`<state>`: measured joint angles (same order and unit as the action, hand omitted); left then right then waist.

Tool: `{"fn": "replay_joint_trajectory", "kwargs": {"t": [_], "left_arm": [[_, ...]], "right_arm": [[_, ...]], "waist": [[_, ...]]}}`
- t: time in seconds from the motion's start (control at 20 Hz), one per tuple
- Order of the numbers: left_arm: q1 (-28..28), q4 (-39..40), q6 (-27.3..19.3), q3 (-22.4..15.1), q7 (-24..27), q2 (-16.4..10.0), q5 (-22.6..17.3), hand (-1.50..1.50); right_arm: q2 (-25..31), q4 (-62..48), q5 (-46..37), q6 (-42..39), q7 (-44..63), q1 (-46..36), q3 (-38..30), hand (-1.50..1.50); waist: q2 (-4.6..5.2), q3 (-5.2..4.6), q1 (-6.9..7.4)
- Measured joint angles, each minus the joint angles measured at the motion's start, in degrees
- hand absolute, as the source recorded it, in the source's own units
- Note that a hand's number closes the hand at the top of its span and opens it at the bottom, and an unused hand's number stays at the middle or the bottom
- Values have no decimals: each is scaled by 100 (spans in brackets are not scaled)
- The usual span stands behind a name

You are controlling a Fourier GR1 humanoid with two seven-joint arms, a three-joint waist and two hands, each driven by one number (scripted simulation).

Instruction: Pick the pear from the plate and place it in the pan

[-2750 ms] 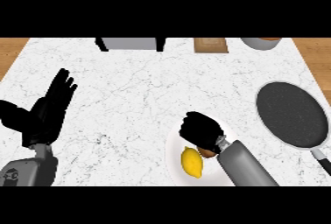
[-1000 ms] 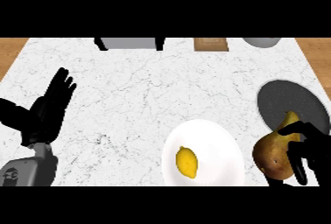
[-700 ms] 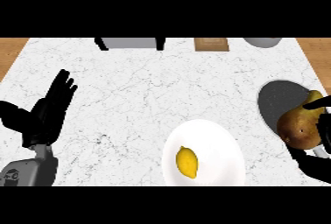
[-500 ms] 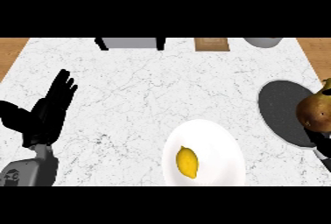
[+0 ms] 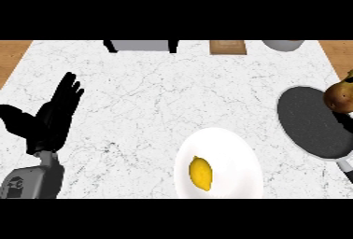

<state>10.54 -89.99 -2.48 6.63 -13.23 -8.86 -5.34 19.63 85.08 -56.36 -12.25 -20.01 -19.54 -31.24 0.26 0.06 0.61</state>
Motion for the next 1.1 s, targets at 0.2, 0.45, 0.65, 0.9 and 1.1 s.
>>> {"fn": "replay_joint_trajectory", "kwargs": {"t": [0.2,0.45,0.65,0.9,1.1], "left_arm": [[-43,-93,-17,-85,-40,58,50,0],[-8,-86,9,-67,-58,50,34,0],[47,-65,9,-47,-75,47,21,0],[13,-34,69,-34,-16,42,-5,0],[16,13,21,-72,33,94,61,0]], "right_arm": [[252,-1311,47,517,-596,-336,50,150],[359,-2804,-291,1386,-915,-719,264,150],[512,-3877,-315,1488,-626,-1057,86,-150],[826,-5190,-231,1518,-834,-1428,-44,-150],[1052,-5817,109,1509,-1378,-1580,-283,-150]], "waist": [[-1,0,14],[6,-1,41],[21,2,70],[29,5,92],[28,8,76]]}}
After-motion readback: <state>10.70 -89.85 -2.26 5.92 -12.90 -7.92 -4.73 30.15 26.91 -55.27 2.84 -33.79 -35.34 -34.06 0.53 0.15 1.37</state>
